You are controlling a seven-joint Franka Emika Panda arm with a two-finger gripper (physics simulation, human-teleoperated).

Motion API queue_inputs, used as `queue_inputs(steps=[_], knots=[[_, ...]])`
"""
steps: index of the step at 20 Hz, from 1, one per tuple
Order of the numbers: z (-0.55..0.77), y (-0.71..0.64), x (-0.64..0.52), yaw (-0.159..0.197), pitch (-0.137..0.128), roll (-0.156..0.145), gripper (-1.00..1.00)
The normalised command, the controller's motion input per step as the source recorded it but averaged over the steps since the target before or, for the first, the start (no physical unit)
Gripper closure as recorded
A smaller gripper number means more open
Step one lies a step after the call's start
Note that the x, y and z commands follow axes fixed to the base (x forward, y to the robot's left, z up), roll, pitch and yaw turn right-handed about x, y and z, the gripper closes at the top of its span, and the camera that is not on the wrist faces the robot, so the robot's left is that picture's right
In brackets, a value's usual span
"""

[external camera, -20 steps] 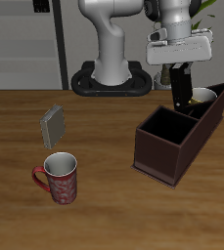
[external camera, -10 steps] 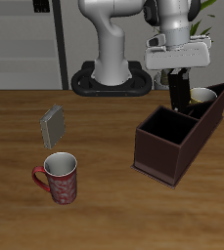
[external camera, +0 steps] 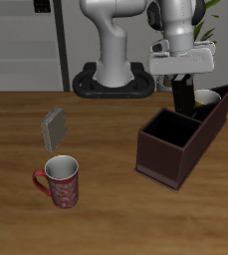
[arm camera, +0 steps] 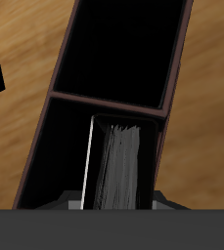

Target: Place the white-yellow mug into the left desk caddy's left compartment and place the black book into the left desk caddy's front compartment

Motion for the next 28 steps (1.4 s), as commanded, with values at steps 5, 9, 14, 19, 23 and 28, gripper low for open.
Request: queue_inputs(steps=[5,9,14,19,23,28], knots=[[0.06,0.06,-0.08,-0.083,-0.028,-0.001,1.0],[0.02,0.1,0.05,-0.033,-0.002,-0.003,1.0],[-0.06,0.09,0.06,-0.015,0.005,0.008,1.0],[-0.06,0.08,0.08,0.002,0.011,-0.001,1.0],[-0.09,-0.08,0.07,-0.008,0.016,-0.023,1.0],[-0.03,-0.11,0.01,-0.014,0.011,-0.016,1.0]])
